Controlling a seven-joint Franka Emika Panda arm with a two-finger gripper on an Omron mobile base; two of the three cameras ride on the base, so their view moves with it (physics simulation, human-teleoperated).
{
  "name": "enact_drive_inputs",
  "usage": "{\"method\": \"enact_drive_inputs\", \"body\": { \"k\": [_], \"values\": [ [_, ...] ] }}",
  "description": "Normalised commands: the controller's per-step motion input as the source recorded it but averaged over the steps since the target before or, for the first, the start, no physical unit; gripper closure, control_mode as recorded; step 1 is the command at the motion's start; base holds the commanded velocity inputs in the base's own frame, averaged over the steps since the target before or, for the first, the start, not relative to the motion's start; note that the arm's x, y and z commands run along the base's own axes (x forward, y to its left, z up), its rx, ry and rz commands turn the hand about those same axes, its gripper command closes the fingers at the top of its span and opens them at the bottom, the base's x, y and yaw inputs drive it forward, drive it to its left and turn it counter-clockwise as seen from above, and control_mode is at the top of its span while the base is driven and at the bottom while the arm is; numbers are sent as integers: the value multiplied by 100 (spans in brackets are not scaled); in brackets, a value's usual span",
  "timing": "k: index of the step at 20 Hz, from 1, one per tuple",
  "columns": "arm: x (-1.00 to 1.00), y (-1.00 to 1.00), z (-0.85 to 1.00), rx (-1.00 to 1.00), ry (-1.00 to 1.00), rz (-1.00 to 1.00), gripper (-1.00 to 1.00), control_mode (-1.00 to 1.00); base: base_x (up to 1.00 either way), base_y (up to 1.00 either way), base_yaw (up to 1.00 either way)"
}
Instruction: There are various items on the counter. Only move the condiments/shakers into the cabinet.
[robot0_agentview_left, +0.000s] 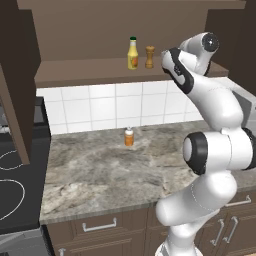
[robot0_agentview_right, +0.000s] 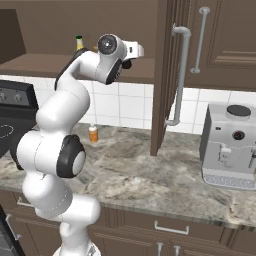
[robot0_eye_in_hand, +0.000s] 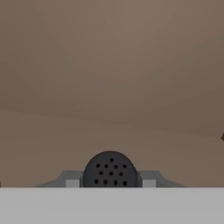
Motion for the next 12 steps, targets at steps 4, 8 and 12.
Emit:
{"method": "enact_drive_inputs", "body": {
  "k": [4, 8, 12],
  "values": [
    [19, -1, -18, 0, 0, 0, 100, -100, 0, 0, 0],
    [9, 0, -1, 0, 0, 0, 100, -100, 0, 0, 0],
    [0, 0, 0, 0, 0, 0, 100, -100, 0, 0, 0]
  ]
}}
